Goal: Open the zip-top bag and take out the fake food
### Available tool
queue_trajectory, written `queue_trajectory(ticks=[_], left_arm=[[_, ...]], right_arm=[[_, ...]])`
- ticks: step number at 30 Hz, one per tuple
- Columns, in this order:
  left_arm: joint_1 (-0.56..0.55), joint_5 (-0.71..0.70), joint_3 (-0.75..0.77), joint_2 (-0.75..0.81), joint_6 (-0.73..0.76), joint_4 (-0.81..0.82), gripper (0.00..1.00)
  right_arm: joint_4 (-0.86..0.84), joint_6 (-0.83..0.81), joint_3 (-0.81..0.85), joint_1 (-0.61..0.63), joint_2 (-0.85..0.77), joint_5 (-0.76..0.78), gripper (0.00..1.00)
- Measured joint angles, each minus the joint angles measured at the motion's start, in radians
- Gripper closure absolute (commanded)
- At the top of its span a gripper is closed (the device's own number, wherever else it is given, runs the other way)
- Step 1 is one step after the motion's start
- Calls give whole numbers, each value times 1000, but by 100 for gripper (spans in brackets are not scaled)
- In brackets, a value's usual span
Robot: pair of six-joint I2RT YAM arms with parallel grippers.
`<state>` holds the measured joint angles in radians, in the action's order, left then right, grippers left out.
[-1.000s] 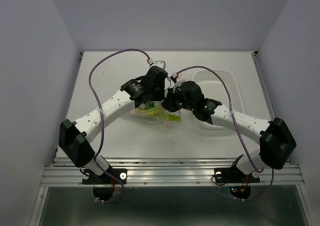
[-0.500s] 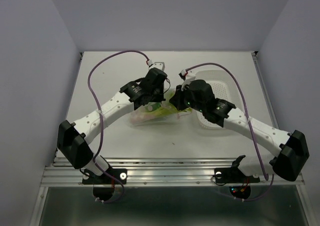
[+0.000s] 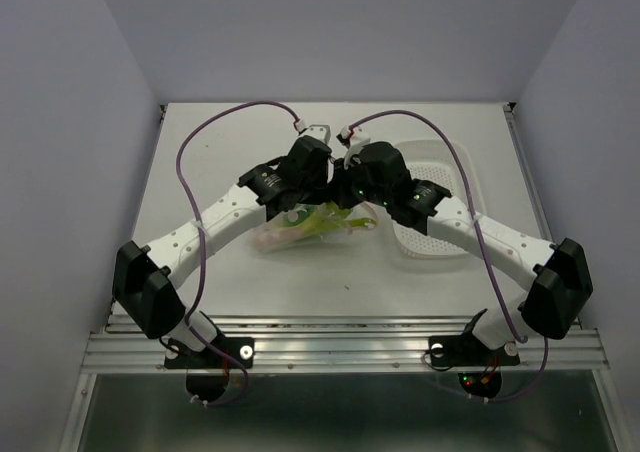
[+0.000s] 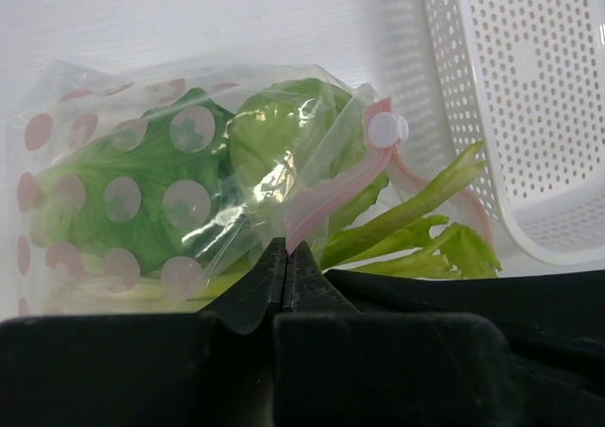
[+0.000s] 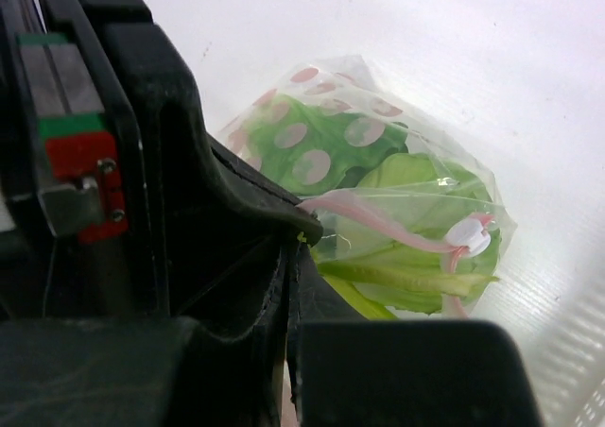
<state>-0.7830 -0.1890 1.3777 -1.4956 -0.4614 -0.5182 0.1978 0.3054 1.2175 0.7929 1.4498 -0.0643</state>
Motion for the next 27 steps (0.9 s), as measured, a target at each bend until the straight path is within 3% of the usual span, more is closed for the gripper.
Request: queue_trajectory(ticks=[8, 27], left_arm=[[6, 5, -43, 71, 10, 41, 100], [-3, -6, -123, 83, 8, 58, 100]], right_arm=[[26, -3, 74, 2, 11, 119, 99], [76, -93, 74, -29, -224, 433, 99]])
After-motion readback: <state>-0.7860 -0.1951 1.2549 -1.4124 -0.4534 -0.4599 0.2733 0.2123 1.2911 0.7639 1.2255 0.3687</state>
